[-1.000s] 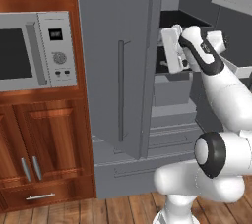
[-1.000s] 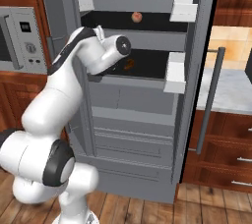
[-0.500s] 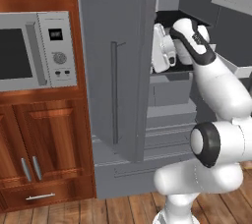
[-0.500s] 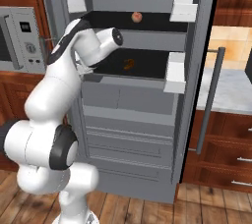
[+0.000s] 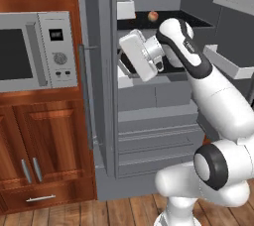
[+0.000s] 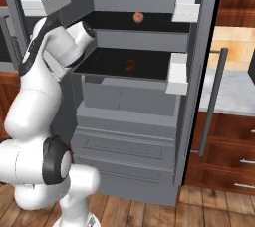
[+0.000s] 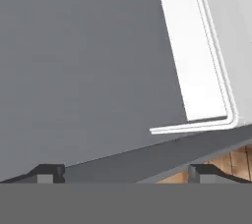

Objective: Retrieve the peach and banana from the fridge and place them into the bowl on the dining table.

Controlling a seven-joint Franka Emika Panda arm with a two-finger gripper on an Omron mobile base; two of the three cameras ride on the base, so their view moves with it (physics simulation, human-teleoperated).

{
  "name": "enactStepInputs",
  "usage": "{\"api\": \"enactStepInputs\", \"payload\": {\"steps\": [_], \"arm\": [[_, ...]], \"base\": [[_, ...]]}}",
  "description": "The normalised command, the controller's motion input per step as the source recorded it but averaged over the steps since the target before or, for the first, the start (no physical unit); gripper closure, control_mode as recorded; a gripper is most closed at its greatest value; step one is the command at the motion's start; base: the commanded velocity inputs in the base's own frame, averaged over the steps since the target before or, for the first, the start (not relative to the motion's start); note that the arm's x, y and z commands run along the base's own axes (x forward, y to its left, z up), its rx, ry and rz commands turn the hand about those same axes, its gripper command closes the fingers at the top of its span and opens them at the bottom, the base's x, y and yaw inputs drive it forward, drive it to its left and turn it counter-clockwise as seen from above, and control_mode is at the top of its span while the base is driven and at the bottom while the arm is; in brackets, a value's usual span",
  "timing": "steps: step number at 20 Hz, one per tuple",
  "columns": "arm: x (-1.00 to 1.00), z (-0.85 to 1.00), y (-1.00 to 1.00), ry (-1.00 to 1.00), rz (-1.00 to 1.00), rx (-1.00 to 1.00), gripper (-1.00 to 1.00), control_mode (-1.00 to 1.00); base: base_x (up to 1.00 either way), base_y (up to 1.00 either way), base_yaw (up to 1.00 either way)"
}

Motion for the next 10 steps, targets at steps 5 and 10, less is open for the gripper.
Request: {"api": "enactStepInputs", "payload": {"steps": [5,10], "arm": [[-0.87,0.03,-0.28,-0.10,0.01,-0.08,-1.00,-1.00],[-0.73,0.17,-0.99,-0.11,0.02,-0.15,-1.00,-1.00]], "base": [[0.00,0.00,0.00],[0.00,0.00,0.00]]}}
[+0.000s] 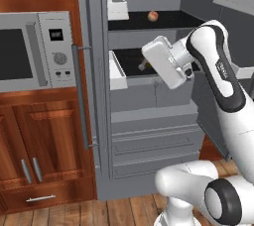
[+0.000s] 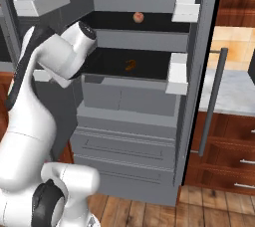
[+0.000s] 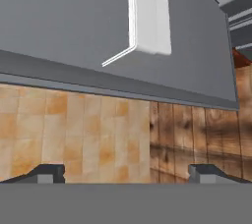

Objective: Retrieve the peach and banana from the fridge and place them into the bowl on the dining table.

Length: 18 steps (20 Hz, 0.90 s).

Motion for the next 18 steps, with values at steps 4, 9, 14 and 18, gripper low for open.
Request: {"api": "enactStepInputs", "payload": {"steps": [4,9,14,18], "arm": [[-0.68,0.19,-1.00,-0.14,0.01,-0.23,-1.00,-1.00],[-0.67,-0.01,-0.71,-0.11,0.05,-0.42,-1.00,-1.00],[-0.42,-0.04,-0.43,-0.10,0.09,-0.39,-1.00,-1.00],[-0.40,0.00,-0.07,-0.10,0.05,-0.18,-1.00,-1.00]], "base": [[0.00,0.00,0.00],[0.00,0.00,0.00],[0.00,0.00,0.00],[0.00,0.00,0.00]]}}
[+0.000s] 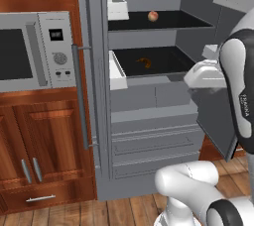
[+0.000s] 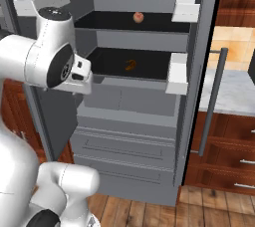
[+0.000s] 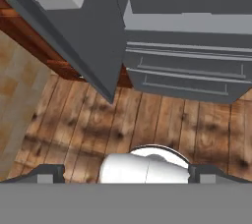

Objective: Retrieve the peach and banana from the fridge and place them into the bowl on the dining table.

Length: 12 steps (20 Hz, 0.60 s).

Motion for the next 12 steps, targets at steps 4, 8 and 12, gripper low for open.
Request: {"api": "enactStepInputs", "payload": {"steps": [4,8,12], "arm": [[-0.52,0.00,-0.02,-0.13,0.02,-0.05,-1.00,-1.00],[-0.49,0.00,-0.10,-0.10,0.01,0.00,-1.00,-1.00],[-0.36,0.00,-0.06,-0.15,0.00,-0.01,-1.00,-1.00]], "base": [[0.00,0.00,0.00],[0.00,0.00,0.00],[0.00,0.00,0.00]]}}
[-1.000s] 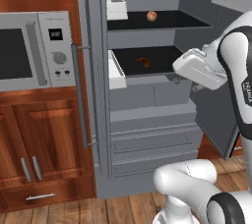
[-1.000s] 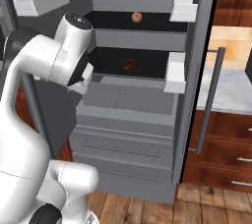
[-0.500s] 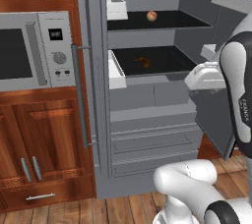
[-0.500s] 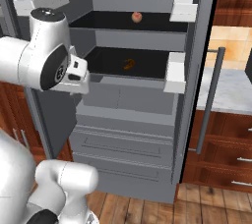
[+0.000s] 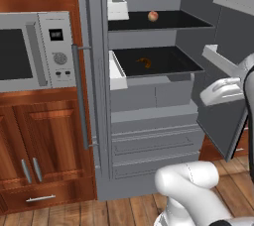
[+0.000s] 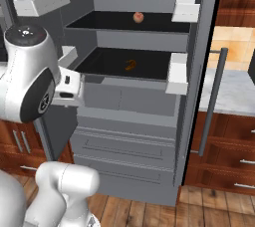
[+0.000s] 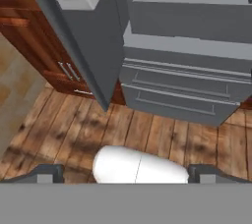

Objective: Retrieve the peach and banana from the fridge and place them into the bowl on the dining table.

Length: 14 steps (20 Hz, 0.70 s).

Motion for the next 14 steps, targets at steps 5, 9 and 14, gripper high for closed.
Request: {"api": "enactStepInputs", "payload": {"steps": [5,9,14], "arm": [[0.01,-0.01,-0.11,-0.16,-0.05,-0.04,-1.00,-1.00],[0.03,-0.06,-0.14,-0.07,-0.13,-0.03,-1.00,-1.00],[0.01,-0.02,-0.04,0.00,-0.06,0.00,-1.00,1.00]], "base": [[0.00,0.00,0.00],[0.00,0.00,0.00],[0.04,-0.15,-0.09]]}}
